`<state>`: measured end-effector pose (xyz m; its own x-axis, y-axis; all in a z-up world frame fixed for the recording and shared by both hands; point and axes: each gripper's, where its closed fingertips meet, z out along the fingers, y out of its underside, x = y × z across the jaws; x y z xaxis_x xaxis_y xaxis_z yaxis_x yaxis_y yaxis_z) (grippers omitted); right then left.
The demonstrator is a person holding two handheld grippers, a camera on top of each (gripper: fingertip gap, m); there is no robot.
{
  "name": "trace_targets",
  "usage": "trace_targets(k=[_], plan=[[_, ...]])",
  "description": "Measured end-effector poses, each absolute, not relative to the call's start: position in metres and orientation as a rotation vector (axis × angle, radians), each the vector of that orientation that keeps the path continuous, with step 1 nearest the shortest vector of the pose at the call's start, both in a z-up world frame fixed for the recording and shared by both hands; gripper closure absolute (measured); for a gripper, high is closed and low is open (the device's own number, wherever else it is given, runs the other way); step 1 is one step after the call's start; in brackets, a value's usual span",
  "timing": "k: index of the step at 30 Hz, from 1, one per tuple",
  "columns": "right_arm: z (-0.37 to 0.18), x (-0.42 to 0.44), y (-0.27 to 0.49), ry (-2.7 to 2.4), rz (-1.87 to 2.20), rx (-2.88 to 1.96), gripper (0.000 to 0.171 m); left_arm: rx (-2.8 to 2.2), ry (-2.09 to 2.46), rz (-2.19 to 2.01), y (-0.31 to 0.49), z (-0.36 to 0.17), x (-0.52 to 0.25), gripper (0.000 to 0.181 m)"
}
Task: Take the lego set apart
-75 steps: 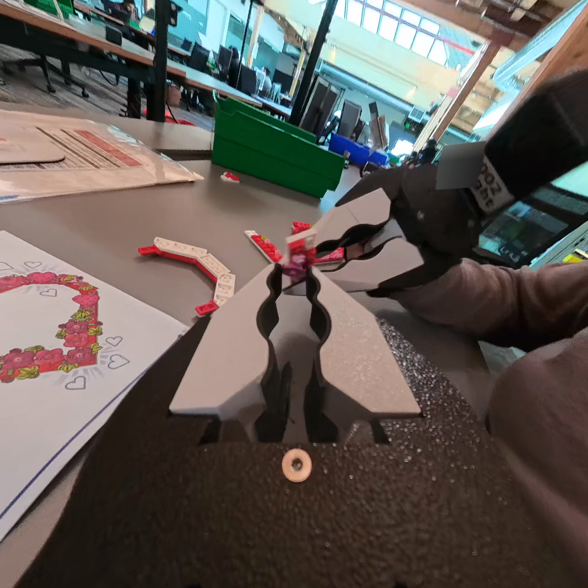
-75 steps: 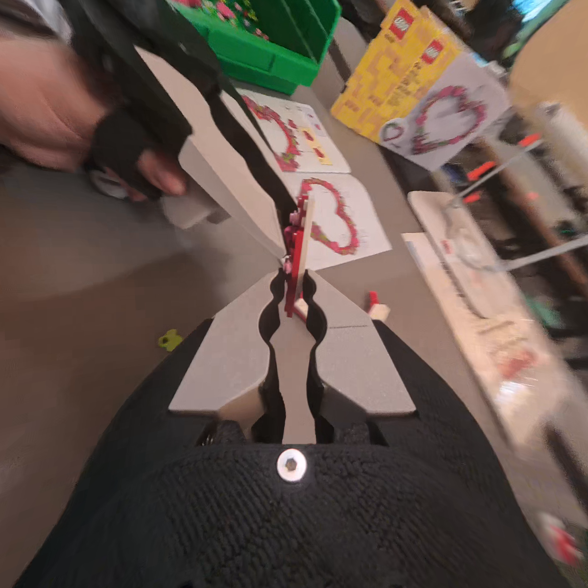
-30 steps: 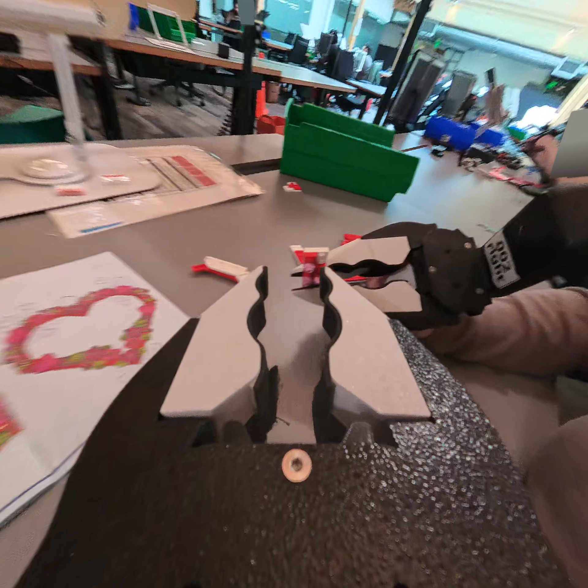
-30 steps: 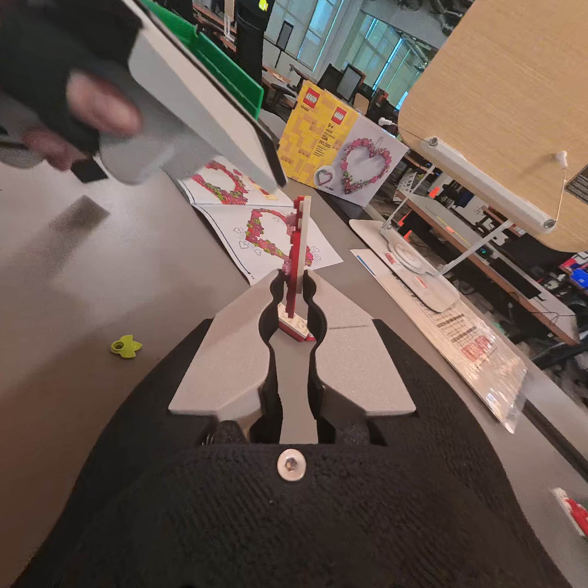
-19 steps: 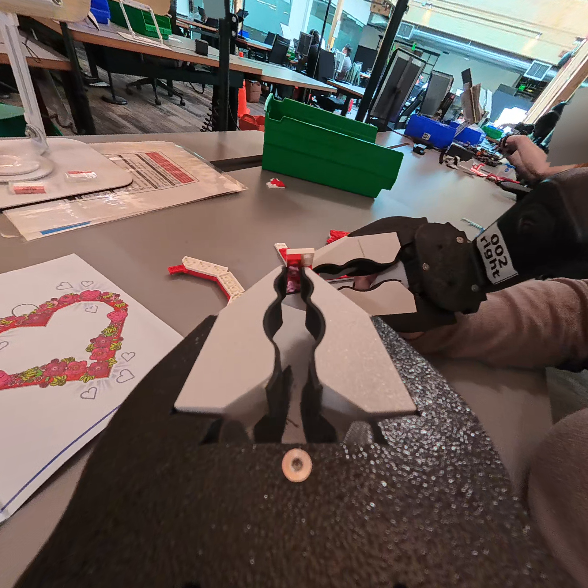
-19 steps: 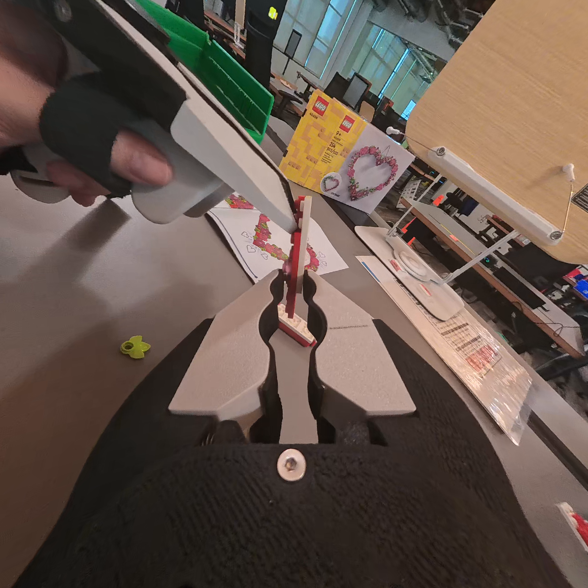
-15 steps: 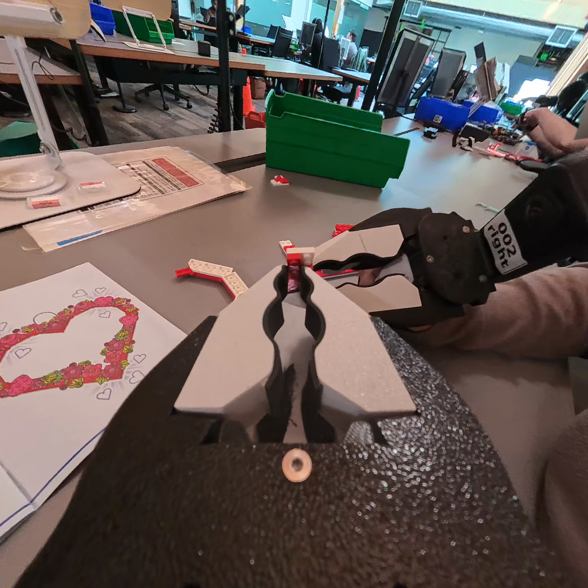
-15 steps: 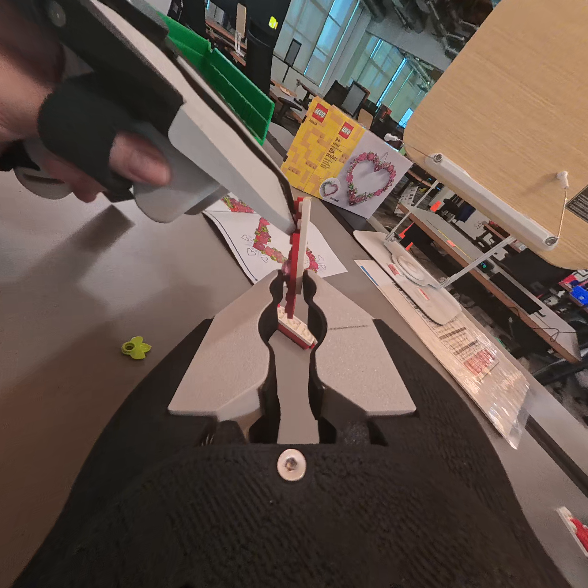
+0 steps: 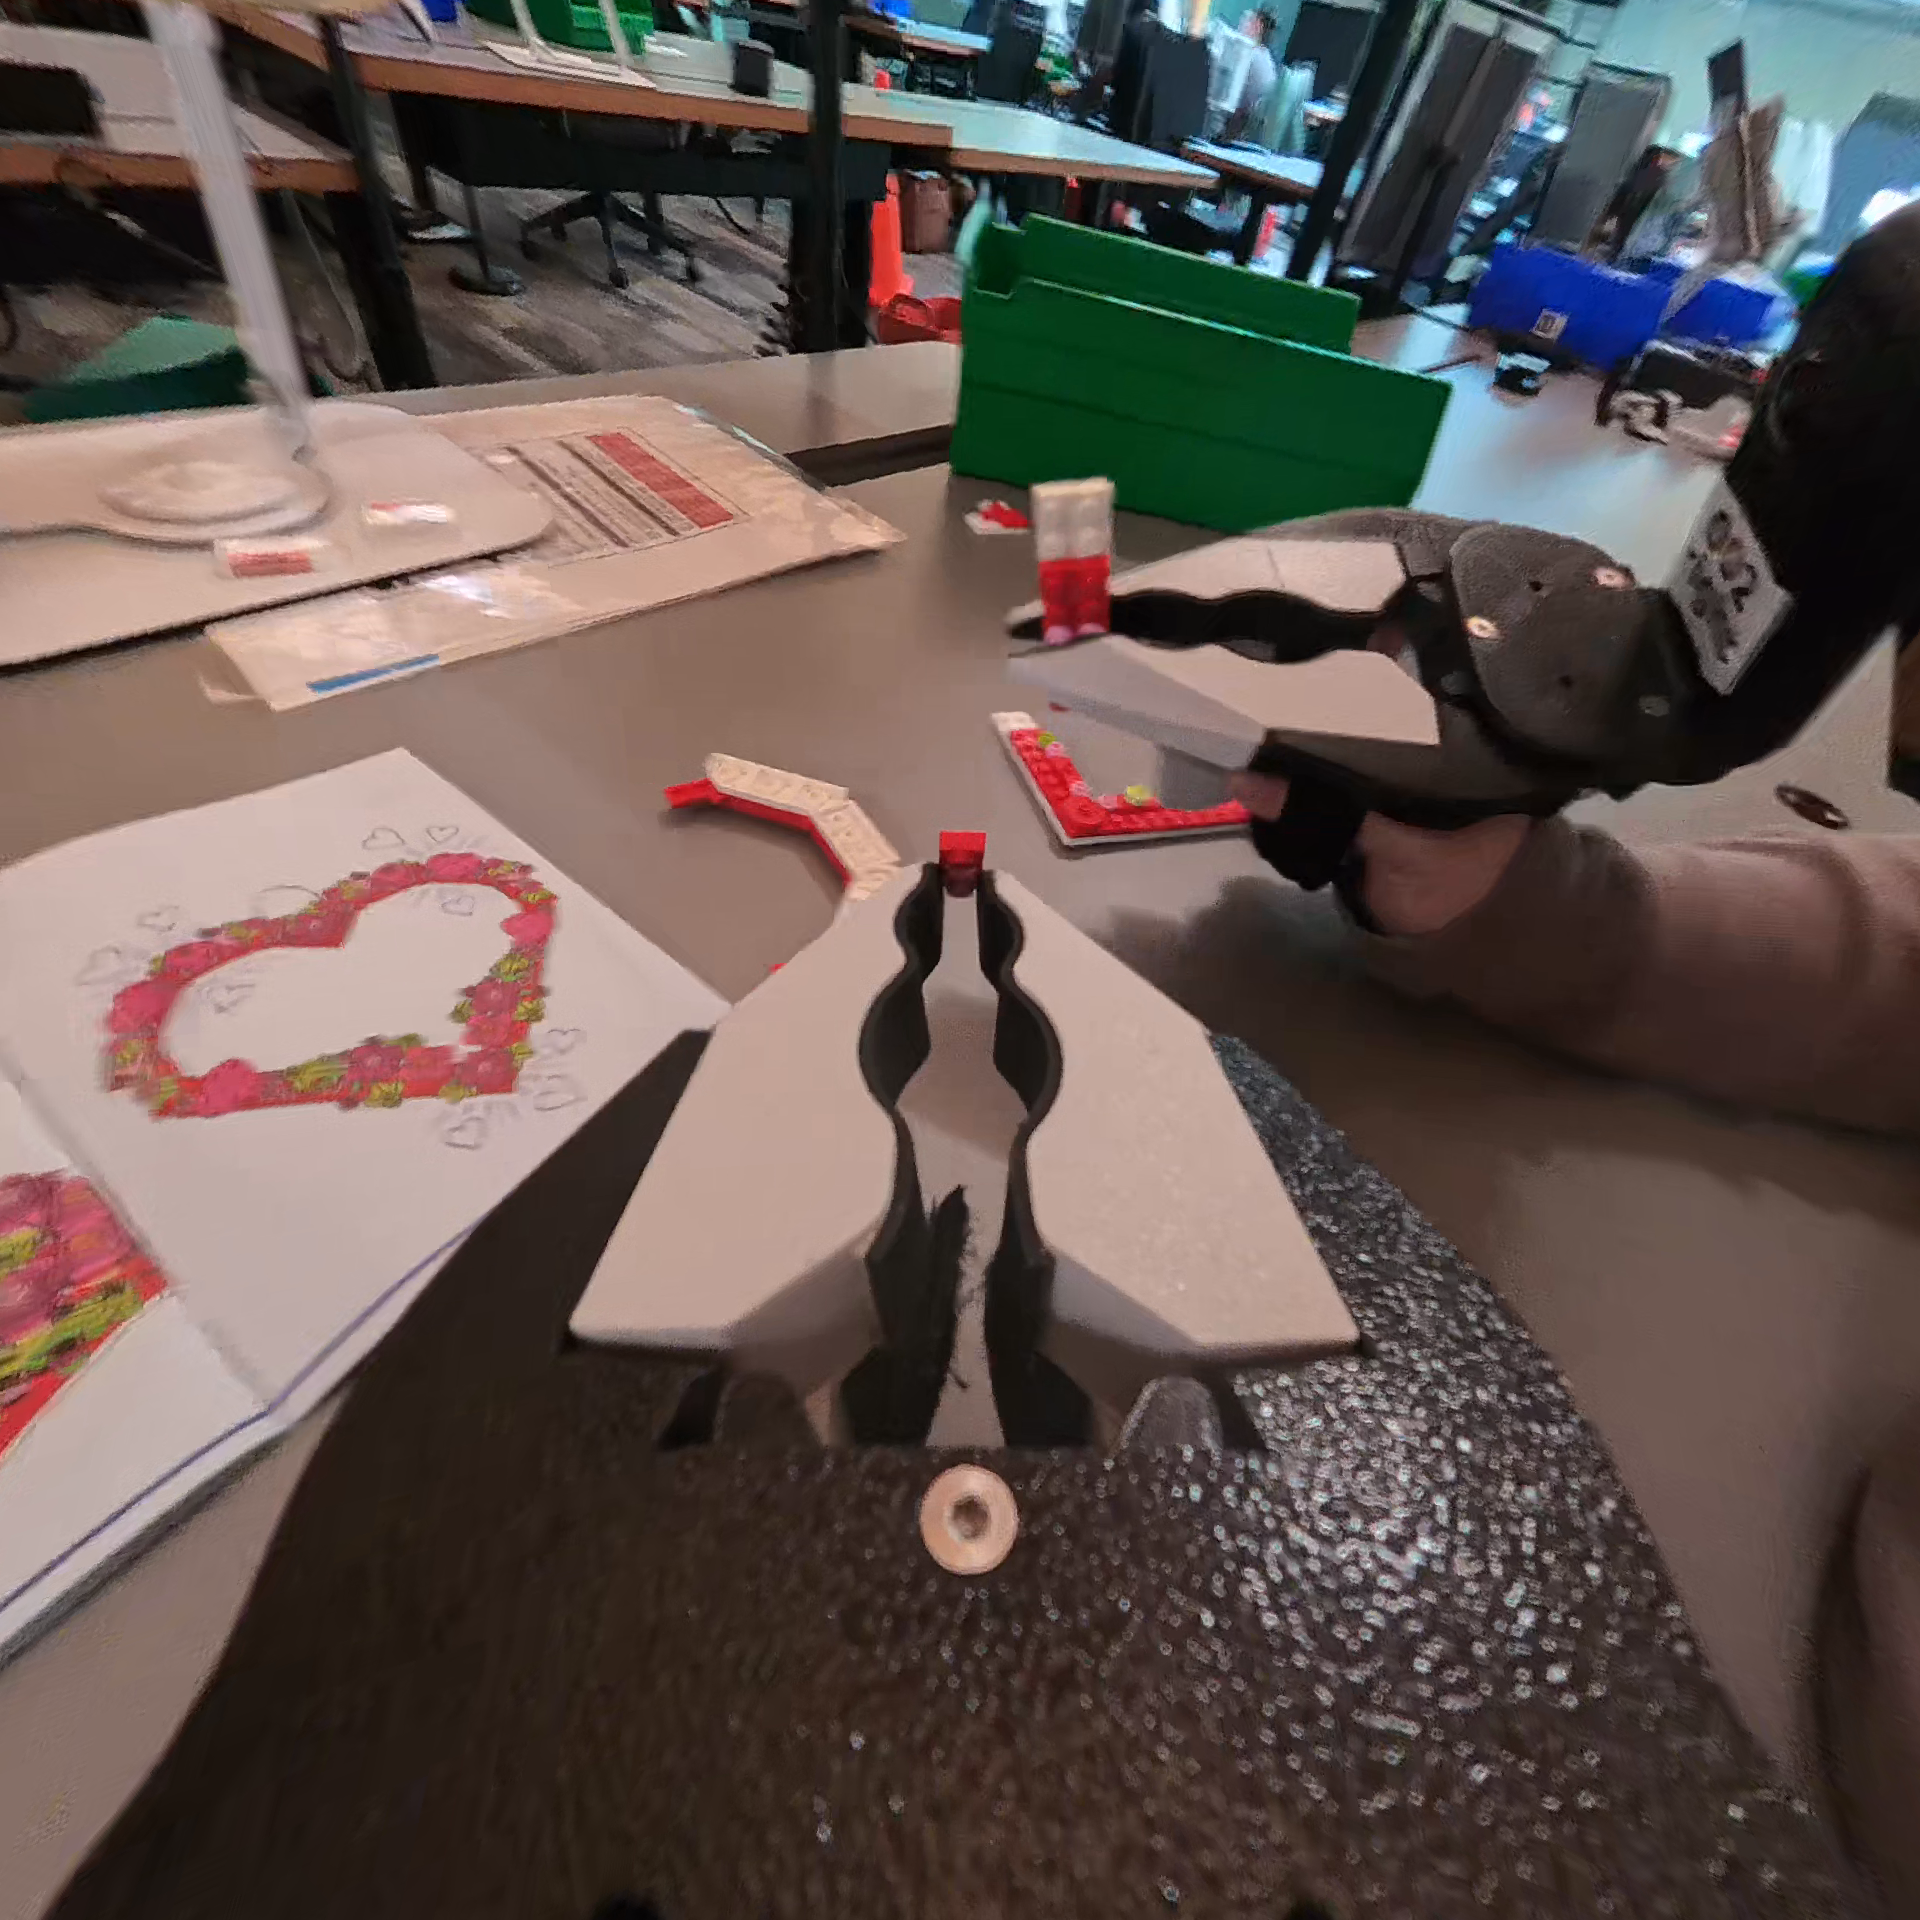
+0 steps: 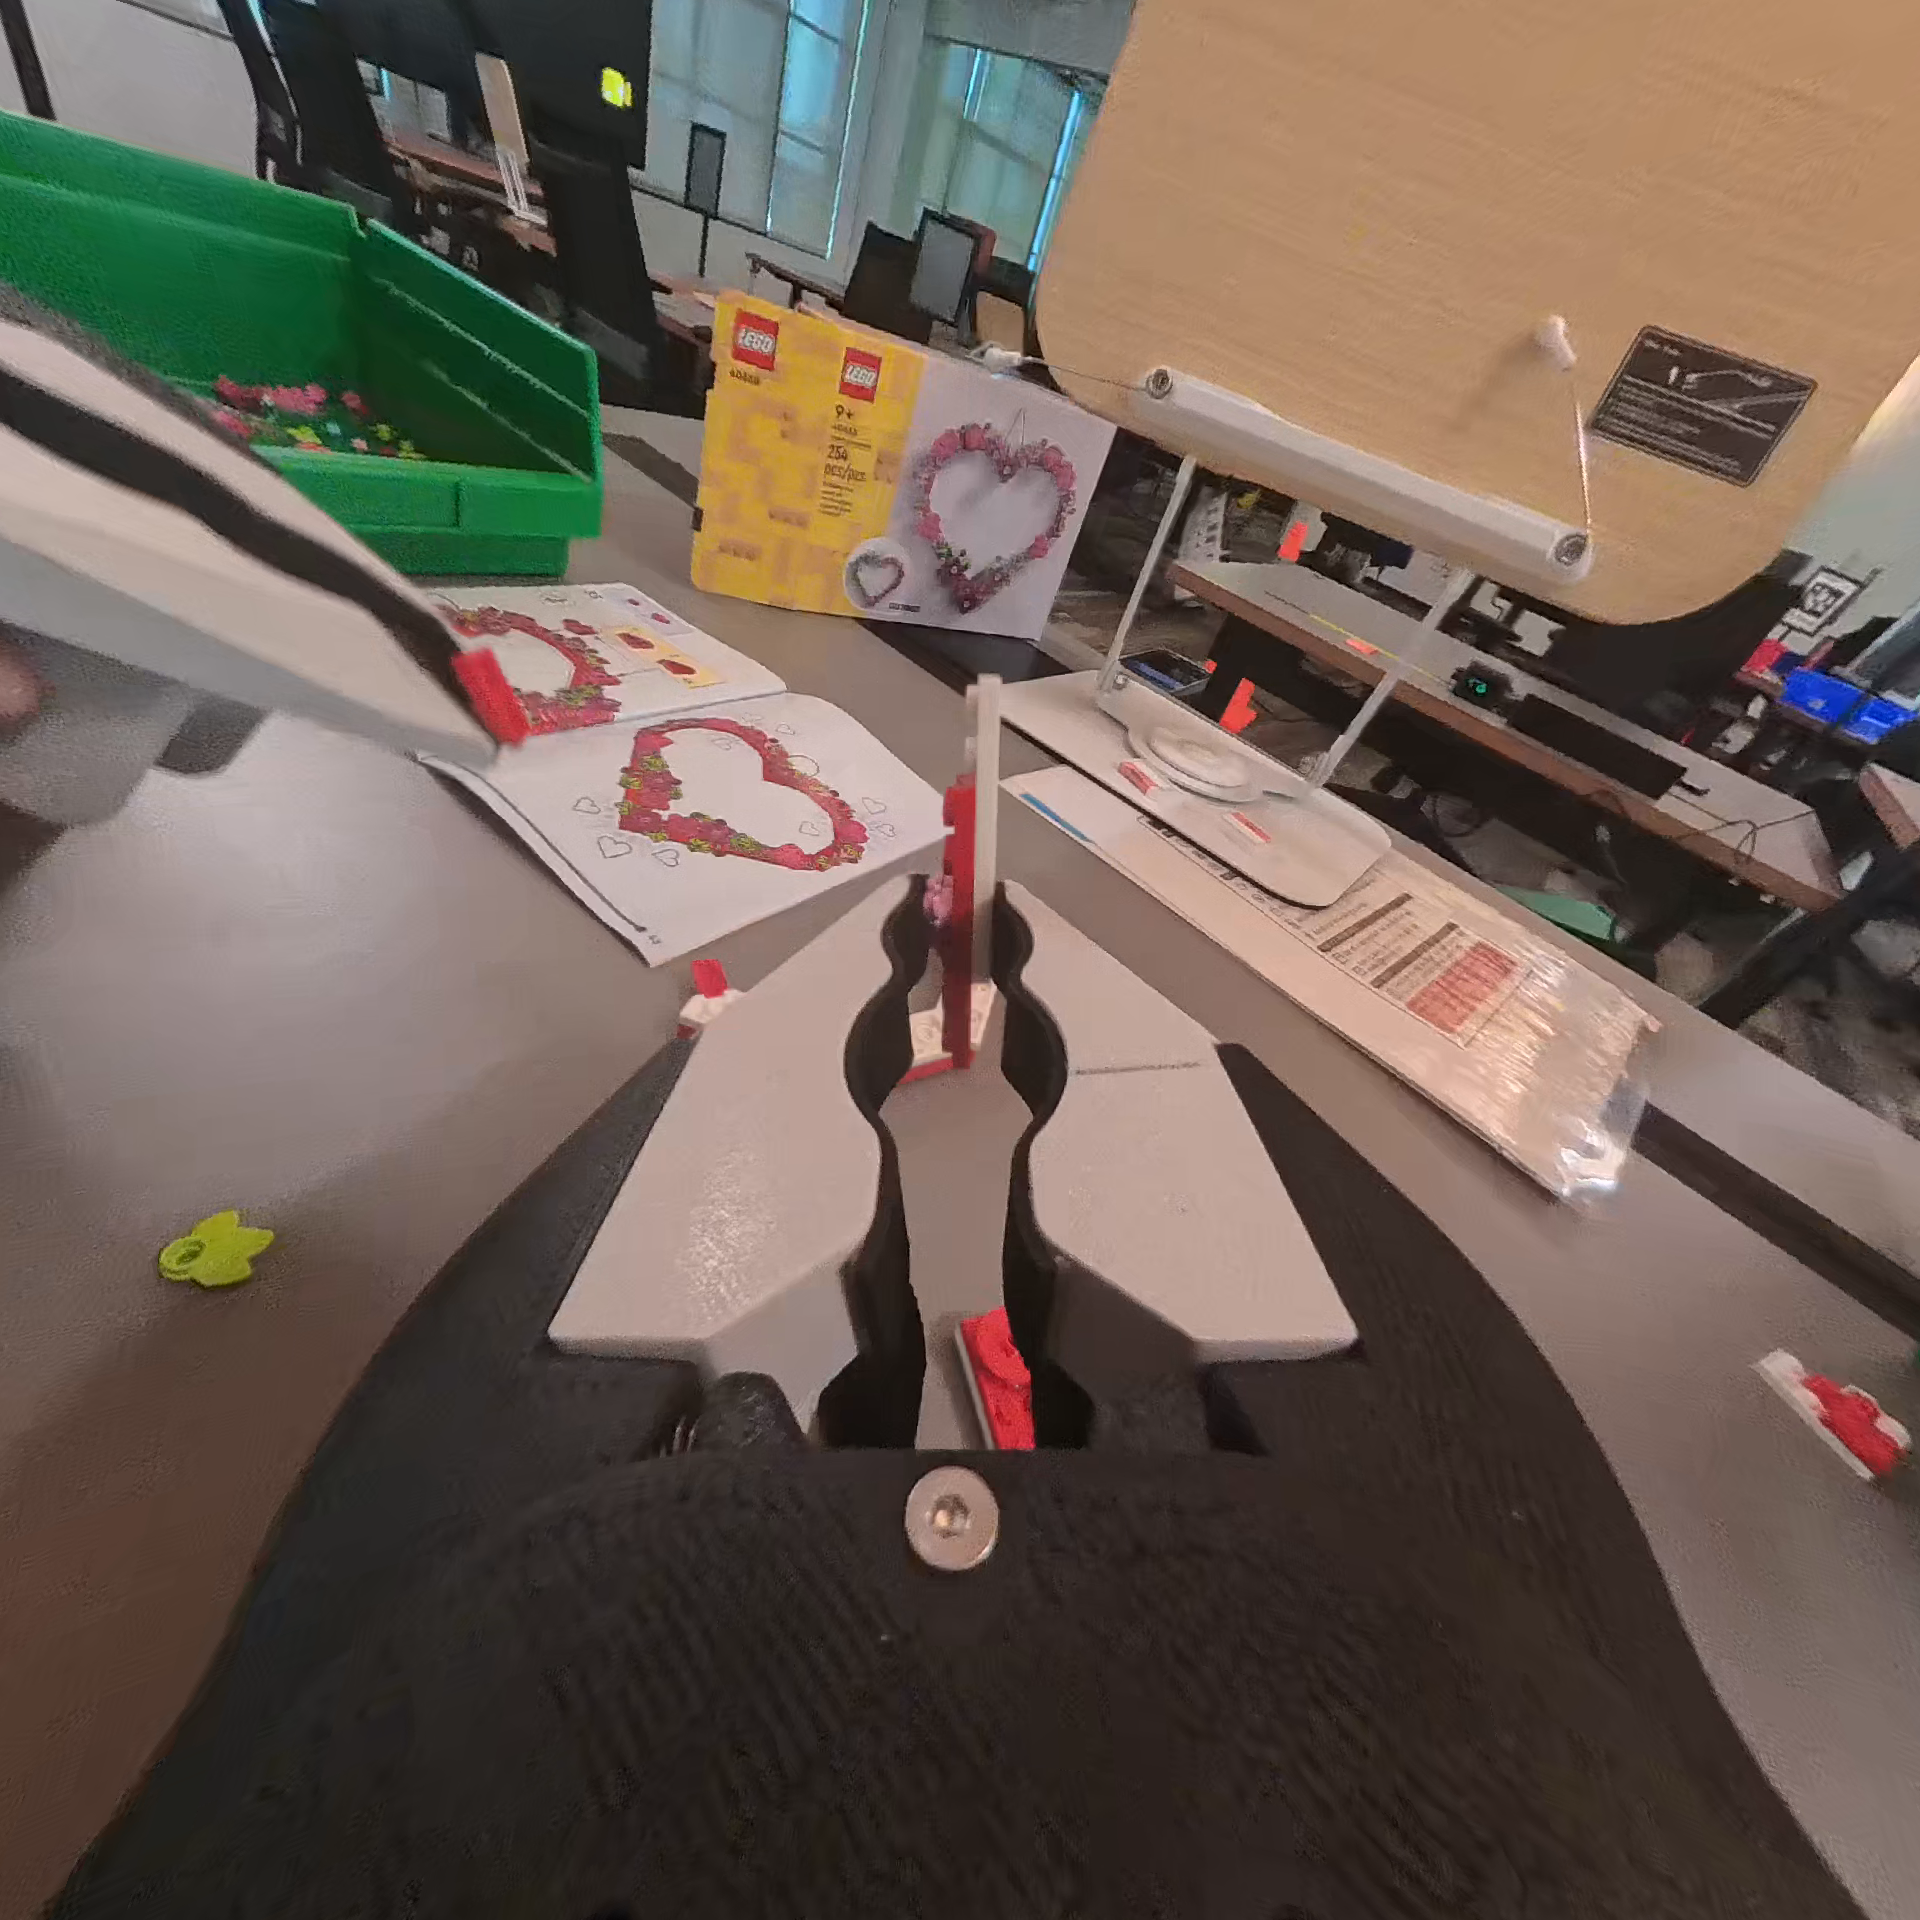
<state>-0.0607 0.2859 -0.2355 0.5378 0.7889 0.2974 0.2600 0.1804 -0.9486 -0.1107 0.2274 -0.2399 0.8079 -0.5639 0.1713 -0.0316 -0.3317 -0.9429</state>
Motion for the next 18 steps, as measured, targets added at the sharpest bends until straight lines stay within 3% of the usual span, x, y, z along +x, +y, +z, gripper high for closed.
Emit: trace_targets(k=[3,10,14,18], plan=[[-0.24,-0.071,0.274,-1.065,0.461,-1.344,0.161,-1.815,0.358,-0.372,0.236,-0.214,-0.165,0.177],[-0.248,-0.086,0.259,-1.167,0.463,-1.296,0.161,-1.971,0.031,0.397,0.227,-0.186,-0.39,0.178],[-0.25,-0.087,0.257,-1.181,0.466,-1.292,0.161,-2.1,-0.046,0.447,0.217,-0.204,-0.439,0.178],[-0.251,-0.089,0.256,-1.193,0.469,-1.291,0.161,-2.054,0.034,0.466,0.214,-0.2,-0.435,0.178]])
